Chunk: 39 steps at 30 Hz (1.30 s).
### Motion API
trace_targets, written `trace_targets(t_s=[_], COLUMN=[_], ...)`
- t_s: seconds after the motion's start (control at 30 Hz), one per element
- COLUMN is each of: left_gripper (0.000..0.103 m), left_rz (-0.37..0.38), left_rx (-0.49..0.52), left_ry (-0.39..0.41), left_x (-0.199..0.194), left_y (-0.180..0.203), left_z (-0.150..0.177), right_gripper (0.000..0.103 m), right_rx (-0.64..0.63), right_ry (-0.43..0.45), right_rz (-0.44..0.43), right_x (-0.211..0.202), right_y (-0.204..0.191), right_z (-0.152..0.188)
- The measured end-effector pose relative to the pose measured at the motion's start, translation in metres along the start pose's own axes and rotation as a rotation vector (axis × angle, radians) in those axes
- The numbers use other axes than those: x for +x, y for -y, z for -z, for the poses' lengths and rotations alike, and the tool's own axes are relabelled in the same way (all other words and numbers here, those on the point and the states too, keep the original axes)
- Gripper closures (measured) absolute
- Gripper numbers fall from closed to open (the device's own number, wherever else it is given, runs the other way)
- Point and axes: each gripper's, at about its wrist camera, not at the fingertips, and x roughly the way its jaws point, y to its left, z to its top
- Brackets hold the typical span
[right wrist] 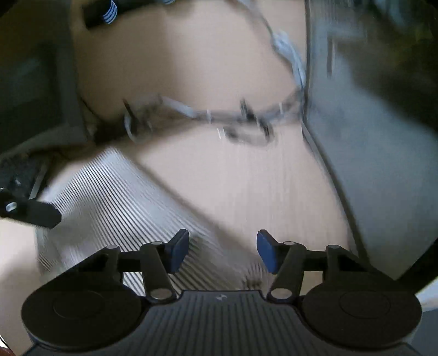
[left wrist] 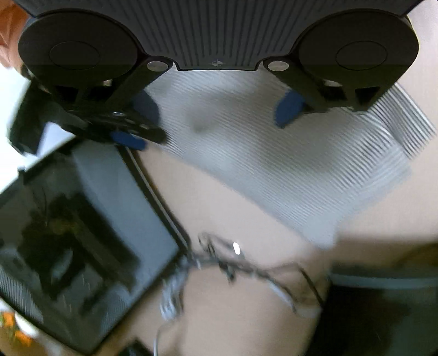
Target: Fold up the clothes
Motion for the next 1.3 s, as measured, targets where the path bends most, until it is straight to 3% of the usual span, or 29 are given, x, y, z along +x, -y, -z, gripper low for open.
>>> trace_targets(t_s=[0.07, 0.2, 0.27, 0.43, 0.63, 0.77, 0.93, 1.0, 1.1, 1.2, 1.3], left_gripper=[0.023, 0.023, 0.024, 0.022, 0.018, 0.015, 0.011, 0.011, 0.013, 0.022, 0.024], left_rz=[-0.006, -0.014, -0.031, -0.070, -0.085, -0.081, -0.074, -0.040, 0.000, -0.014, -0.023], left_rx=[-0.015, -0.031, -0.020, 0.005, 0.010, 0.001, -0.008, 0.003, 0.023, 0.013, -0.032], left_ry=[-0.052, -0.037, -0.027, -0.006, 0.023, 0.035, 0.048, 0.040, 0.014, -0.037, -0.061], left_x=[0.014, 0.018, 0.019, 0.023, 0.022, 0.010, -0.005, -0.015, -0.023, -0.016, -0.008], left_y=[0.000, -0.007, -0.009, -0.013, -0.017, -0.016, -0.014, -0.015, -0.020, -0.028, -0.039], left_z=[0.007, 0.008, 0.004, -0.005, -0.015, -0.013, -0.010, -0.002, 0.010, 0.024, 0.037], right_gripper=[0.040, 0.028, 0.027, 0.027, 0.027, 0.019, 0.019, 0.031, 0.040, 0.040, 0.039], right_rx=[0.044, 0.131, 0.149, 0.095, -0.023, -0.121, -0.097, -0.101, -0.118, -0.155, -0.157], right_ry=[0.003, -0.011, -0.015, -0.026, -0.058, -0.031, 0.054, 0.082, 0.042, -0.057, -0.080], right_rz=[-0.010, -0.023, -0.033, -0.052, -0.148, -0.111, -0.084, -0.106, -0.164, -0.189, -0.162], right_x=[0.003, -0.004, -0.010, -0.023, -0.044, -0.055, -0.079, -0.088, -0.082, -0.058, -0.046], right_y=[0.005, 0.011, 0.011, -0.015, -0.058, -0.069, -0.053, -0.052, -0.062, -0.080, -0.089], right_z=[0.011, 0.019, 0.026, 0.036, 0.050, 0.044, 0.022, 0.014, 0.014, 0.028, 0.043])
